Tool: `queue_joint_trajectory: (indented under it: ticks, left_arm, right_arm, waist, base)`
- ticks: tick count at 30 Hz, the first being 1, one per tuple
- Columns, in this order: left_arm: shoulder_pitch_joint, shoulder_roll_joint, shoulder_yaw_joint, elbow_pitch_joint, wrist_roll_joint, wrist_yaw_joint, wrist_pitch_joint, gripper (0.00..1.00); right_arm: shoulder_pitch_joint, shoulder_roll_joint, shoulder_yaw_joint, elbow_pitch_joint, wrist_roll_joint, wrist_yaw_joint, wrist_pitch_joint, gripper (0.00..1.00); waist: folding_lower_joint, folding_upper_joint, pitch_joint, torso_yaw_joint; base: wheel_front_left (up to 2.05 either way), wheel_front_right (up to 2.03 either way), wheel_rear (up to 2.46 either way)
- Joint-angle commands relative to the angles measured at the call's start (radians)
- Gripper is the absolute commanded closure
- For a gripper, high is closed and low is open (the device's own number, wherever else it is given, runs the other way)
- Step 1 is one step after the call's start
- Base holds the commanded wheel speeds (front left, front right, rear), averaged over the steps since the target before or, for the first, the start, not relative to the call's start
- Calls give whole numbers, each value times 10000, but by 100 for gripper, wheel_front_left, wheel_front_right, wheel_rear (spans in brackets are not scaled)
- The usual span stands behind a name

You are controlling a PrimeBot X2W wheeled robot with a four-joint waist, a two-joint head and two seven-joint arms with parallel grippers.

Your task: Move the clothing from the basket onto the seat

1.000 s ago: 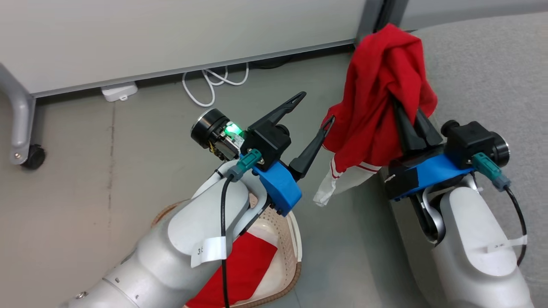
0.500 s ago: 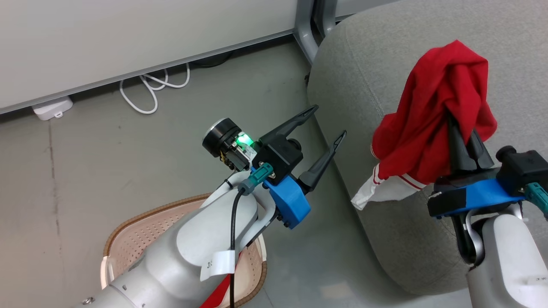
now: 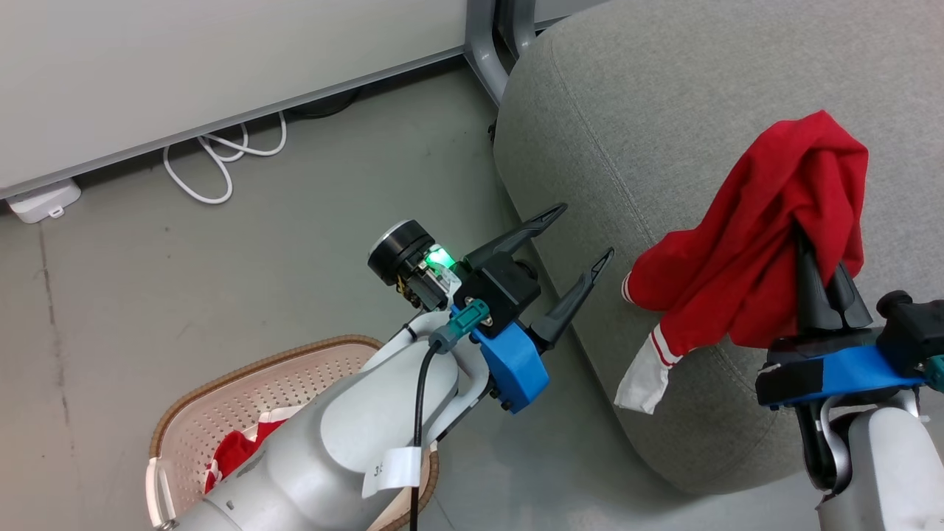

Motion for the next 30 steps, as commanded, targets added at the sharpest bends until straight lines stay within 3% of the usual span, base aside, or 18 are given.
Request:
queue_joint_trajectory:
  ticks: [1,8,15,23,30]
  left_arm:
    - [-28,15,9,15,26,-57,-49,0]
    - [-232,110,74,-17,133,8,-50,0]
    - [-690,295,46,-197,315,52,55,0]
    - [-1591,493,4,-578,623,69,334,0]
    - [-2378,663,-20,-919,941,110,480,0]
  right_arm:
    - [140,34,-20,-75,-30,1,-10,100]
    - [-576,-21,61,-385,-145,1,-10,100]
    - [-2332,-582,-242,-676,-122,1,-11,100]
    - [-5053,-1796,-1926,-927,-195,1,-10,100]
    - [-6573,-3130,-3258,-208,-408,1,-8,100]
  waist:
    - [0,-1,16,15]
    - [0,-1,209,141]
    - [0,-1,1050,361]
    - [0,-1,2656,877]
    - [0,-1,3922,1304]
  base:
    - [0,0,0]
    - [0,0,0]
    - [0,0,0]
    - [0,0,0]
    - [0,0,0]
